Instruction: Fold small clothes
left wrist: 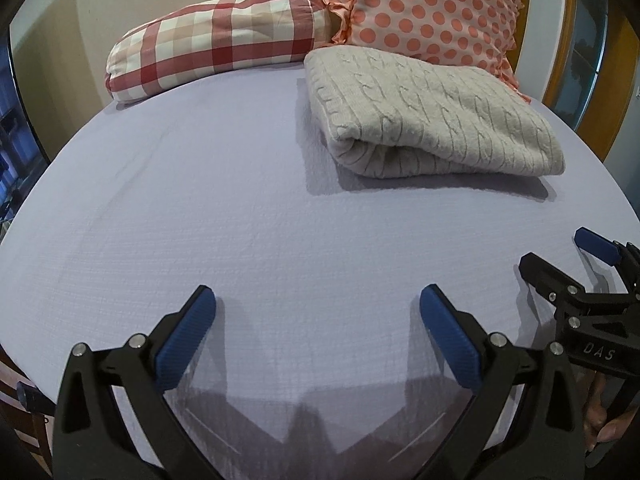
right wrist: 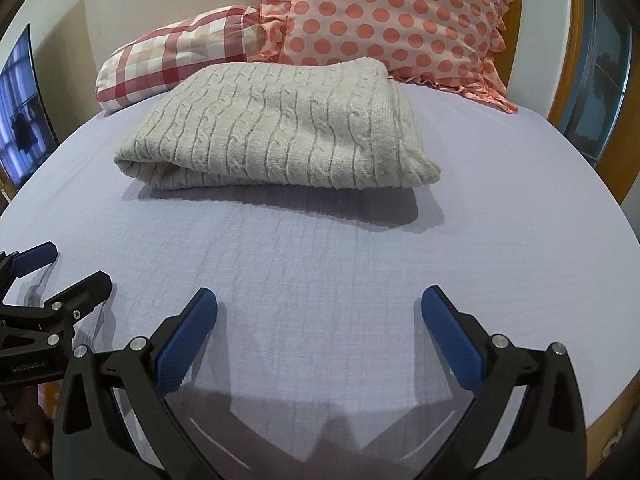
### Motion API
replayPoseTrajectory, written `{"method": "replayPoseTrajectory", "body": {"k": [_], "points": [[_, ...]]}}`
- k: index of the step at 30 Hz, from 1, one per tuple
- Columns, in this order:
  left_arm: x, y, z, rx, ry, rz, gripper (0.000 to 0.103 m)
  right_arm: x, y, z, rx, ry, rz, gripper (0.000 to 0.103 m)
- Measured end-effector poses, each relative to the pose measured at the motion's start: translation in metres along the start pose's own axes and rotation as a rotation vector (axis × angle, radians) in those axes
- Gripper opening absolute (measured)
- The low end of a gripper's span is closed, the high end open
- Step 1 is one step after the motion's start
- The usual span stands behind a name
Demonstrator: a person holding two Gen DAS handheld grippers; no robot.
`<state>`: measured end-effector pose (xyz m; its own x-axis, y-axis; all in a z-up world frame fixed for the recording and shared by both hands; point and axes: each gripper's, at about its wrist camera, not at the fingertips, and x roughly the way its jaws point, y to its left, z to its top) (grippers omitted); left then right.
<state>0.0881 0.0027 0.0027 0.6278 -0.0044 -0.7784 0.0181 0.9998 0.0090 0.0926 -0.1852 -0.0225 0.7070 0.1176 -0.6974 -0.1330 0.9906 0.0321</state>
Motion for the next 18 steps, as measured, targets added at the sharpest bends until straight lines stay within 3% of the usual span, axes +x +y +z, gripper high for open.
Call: {"method": "replayPoseTrajectory", "body": {"k": [18], "points": [[-0.0003, 0.0003, 0.0003, 0.0, 0.001, 0.0, 0.101, 0.0004, 0.0013, -0.0004, 0.002, 0.002, -0.003, 0.102]]}}
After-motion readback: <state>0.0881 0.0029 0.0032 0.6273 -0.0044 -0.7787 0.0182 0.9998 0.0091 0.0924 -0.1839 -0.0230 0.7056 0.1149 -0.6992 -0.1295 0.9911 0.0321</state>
